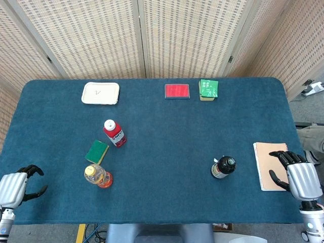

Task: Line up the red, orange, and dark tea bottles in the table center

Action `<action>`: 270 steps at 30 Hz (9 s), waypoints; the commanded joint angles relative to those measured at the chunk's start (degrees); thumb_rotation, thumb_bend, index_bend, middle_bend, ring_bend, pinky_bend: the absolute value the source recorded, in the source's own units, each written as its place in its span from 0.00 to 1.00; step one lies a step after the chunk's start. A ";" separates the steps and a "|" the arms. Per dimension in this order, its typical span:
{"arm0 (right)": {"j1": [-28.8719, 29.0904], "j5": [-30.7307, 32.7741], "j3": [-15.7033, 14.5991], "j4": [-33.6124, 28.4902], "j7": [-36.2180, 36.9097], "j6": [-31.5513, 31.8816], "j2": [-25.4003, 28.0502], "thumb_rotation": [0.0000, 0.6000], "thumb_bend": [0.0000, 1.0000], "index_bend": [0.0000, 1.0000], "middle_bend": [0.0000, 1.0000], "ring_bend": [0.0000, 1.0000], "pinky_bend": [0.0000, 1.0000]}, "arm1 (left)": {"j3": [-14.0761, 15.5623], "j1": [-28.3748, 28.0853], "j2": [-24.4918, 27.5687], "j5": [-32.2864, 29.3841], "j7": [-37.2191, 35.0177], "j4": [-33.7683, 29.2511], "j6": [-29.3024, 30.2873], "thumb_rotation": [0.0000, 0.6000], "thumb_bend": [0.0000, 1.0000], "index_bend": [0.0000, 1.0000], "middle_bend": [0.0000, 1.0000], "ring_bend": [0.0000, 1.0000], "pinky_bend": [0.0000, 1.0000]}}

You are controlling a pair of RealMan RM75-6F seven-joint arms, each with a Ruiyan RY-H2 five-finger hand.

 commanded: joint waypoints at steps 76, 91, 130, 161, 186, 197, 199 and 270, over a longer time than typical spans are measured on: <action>-2.31 -7.63 -1.54 1.17 2.66 9.23 -0.45 1.00 0.27 0.35 0.30 0.29 0.45 | -0.47 -7.33 0.46 3.01 -20.46 -2.35 -10.49 1.00 0.09 0.03 0.00 0.09 0.43; -2.57 -7.52 -1.50 1.41 3.03 9.24 -0.29 1.00 0.27 0.35 0.30 0.29 0.45 | -0.26 -10.21 -0.24 3.90 -21.54 -5.11 -13.30 1.00 0.09 0.11 0.08 0.13 0.43; -2.90 -7.78 -1.41 1.63 3.55 9.59 -0.16 1.00 0.27 0.35 0.30 0.29 0.45 | -1.90 -15.63 -7.56 -0.88 -18.59 -8.74 -17.19 1.00 0.09 0.23 0.17 0.23 0.43; -2.88 -7.71 -1.41 1.65 3.47 9.28 -0.10 1.00 0.27 0.35 0.30 0.29 0.45 | -3.54 -15.30 -13.12 -5.76 -12.98 -4.97 -14.03 1.00 0.09 0.50 0.44 0.51 0.69; -3.86 -9.18 -1.73 1.78 5.00 11.96 0.34 1.00 0.27 0.35 0.30 0.29 0.45 | -10.50 -19.48 -15.24 -5.85 -7.85 -9.48 -10.89 1.00 0.09 0.55 0.48 0.54 0.72; -4.49 -8.55 -1.34 1.72 6.51 13.12 0.90 1.00 0.27 0.35 0.30 0.29 0.45 | -12.79 -23.31 -16.91 -8.19 -1.84 -11.09 -12.35 1.00 0.09 0.55 0.49 0.55 0.72; -4.63 -8.15 -1.06 1.84 6.65 13.37 0.88 1.00 0.27 0.35 0.30 0.29 0.45 | -13.21 -24.23 -17.54 -8.85 -0.42 -10.85 -12.71 1.00 0.09 0.55 0.49 0.55 0.72; -7.84 3.39 2.17 -2.00 12.22 8.46 7.03 1.00 0.27 0.40 0.31 0.29 0.45 | -17.63 -45.15 -33.66 -26.07 11.26 10.53 -24.84 1.00 0.09 0.55 0.50 0.55 0.72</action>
